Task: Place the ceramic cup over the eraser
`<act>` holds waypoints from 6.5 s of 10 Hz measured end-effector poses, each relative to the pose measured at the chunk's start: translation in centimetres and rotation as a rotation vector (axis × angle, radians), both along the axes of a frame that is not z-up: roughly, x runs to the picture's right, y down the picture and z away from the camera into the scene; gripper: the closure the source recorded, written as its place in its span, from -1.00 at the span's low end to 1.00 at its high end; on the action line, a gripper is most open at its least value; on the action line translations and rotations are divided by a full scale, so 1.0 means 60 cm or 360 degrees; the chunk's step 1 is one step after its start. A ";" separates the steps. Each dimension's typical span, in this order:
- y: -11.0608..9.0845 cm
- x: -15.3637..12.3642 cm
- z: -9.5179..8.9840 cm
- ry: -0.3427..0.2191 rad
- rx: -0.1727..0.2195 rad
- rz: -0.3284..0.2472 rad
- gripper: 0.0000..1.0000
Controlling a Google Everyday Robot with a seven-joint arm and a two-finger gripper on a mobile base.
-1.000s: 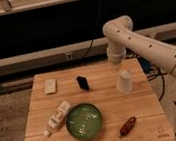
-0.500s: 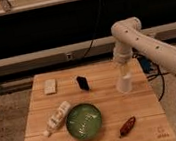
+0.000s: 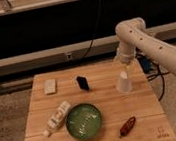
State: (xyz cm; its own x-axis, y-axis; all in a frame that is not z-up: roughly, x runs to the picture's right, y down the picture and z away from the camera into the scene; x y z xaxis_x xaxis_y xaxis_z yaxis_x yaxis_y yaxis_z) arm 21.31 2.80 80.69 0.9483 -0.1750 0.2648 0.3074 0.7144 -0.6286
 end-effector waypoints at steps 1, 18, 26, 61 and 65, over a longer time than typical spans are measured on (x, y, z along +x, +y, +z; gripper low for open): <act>0.000 0.004 0.004 0.0007 0.0010 0.0000 -0.60; 0.057 0.040 0.084 0.0220 -0.0085 0.0035 -0.05; 0.044 0.024 0.064 0.0161 -0.0086 0.0080 1.00; -0.121 -0.364 -0.054 -0.0535 0.0048 -0.0501 1.00; -0.112 -0.379 -0.037 -0.0555 0.0022 -0.0511 1.00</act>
State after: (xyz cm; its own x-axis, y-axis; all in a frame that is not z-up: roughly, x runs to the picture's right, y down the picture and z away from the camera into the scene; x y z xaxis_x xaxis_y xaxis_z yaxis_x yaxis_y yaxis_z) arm -1.43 -3.90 78.50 0.7006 -0.4504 0.5535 0.7051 0.5564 -0.4397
